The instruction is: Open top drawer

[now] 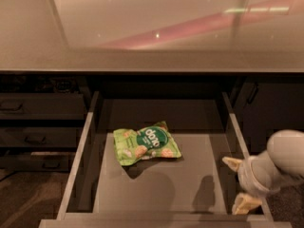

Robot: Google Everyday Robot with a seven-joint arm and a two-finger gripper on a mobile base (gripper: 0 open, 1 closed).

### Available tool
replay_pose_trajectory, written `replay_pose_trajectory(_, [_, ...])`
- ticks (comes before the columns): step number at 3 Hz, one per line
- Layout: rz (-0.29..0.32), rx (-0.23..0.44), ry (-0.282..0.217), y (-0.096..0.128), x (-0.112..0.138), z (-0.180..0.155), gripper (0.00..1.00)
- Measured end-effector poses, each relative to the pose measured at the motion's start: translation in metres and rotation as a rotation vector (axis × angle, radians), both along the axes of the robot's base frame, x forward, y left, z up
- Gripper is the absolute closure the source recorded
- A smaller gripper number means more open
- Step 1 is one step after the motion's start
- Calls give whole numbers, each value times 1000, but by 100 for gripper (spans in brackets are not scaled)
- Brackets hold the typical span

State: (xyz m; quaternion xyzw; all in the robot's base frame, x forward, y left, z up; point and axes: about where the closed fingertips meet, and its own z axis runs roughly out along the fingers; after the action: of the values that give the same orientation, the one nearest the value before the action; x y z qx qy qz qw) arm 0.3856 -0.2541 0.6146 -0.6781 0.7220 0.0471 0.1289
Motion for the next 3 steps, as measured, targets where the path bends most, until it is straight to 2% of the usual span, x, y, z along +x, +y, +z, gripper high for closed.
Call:
replay_pose_trajectory(1, [64,29,-39,20,-37,9,0])
replay_pose_trajectory(2, [98,27,-84,29,-70,15,0])
replay_pose_trajectory(3, [115,16,-50,15,-111,-3,0])
